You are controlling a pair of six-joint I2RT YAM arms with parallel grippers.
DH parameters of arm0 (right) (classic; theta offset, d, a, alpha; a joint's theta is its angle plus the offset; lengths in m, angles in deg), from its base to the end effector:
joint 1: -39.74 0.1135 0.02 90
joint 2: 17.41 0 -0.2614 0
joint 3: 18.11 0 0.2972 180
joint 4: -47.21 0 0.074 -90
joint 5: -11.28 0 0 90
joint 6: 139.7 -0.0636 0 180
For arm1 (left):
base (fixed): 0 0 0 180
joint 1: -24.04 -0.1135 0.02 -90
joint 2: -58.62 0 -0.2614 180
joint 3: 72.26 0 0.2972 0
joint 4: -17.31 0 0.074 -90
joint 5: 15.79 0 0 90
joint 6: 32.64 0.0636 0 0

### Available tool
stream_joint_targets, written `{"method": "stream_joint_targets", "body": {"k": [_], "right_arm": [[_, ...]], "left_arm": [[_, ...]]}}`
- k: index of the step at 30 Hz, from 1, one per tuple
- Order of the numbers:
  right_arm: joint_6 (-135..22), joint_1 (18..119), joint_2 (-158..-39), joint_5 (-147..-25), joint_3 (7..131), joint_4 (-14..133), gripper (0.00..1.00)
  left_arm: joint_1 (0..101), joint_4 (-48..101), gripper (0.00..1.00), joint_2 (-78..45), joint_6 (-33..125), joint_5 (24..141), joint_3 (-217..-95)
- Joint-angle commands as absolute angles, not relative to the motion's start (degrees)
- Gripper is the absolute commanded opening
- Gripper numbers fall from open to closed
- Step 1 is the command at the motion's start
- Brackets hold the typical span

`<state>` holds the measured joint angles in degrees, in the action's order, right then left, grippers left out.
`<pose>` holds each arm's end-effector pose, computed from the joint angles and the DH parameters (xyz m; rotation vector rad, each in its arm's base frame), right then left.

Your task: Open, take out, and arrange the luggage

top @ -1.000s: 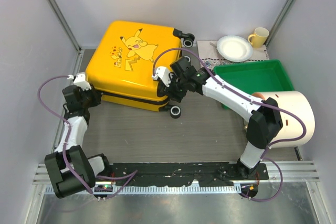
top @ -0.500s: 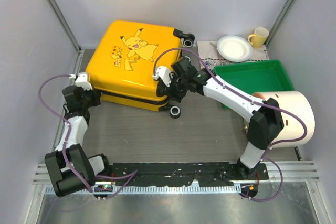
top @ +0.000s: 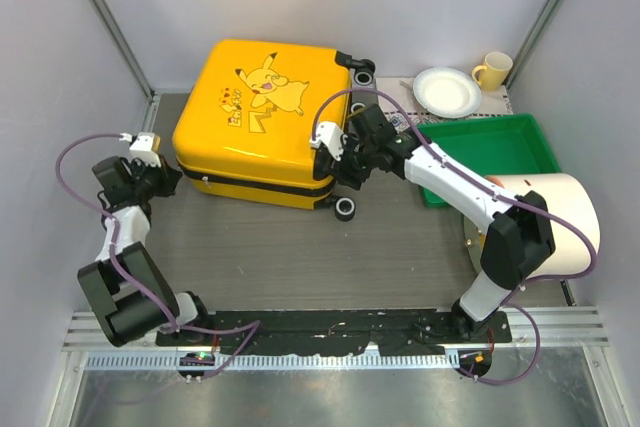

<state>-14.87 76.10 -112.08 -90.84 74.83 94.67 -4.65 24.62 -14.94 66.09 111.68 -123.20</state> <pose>0.3362 0.2641 0.2620 -1.4860 1.9119 0.2689 0.3065 0.1236 0.1878 0.0387 1.9872 -0.2648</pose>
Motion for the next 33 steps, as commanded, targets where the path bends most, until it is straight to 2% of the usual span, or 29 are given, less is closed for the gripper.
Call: {"method": "stream_joint_targets", "body": {"k": [1, 6, 16, 22, 33], "right_arm": [[-14.5, 69.7, -108.4, -79.6, 73.9, 99.7, 0.01], [-10.7, 69.3, -108.3, -79.5, 72.5, 99.8, 0.01], [-6.3, 69.3, -109.4, -79.7, 71.8, 100.1, 0.01], [-3.5, 69.2, -110.1, -79.2, 71.1, 100.3, 0.01], [-1.5, 68.5, -112.0, -79.0, 71.2, 101.1, 0.01]], "left_arm": [[-6.4, 20.9, 0.0, -19.2, 75.5, 119.5, -129.6], [-5.7, 18.0, 0.0, -26.4, 77.5, 125.4, -135.0], [-0.9, 8.5, 0.0, -42.2, 77.9, 129.7, -147.0], [2.8, -1.5, 0.0, -52.7, 71.8, 130.5, -155.6], [8.1, -11.5, 0.0, -74.6, 61.0, 129.3, -177.7]]}}
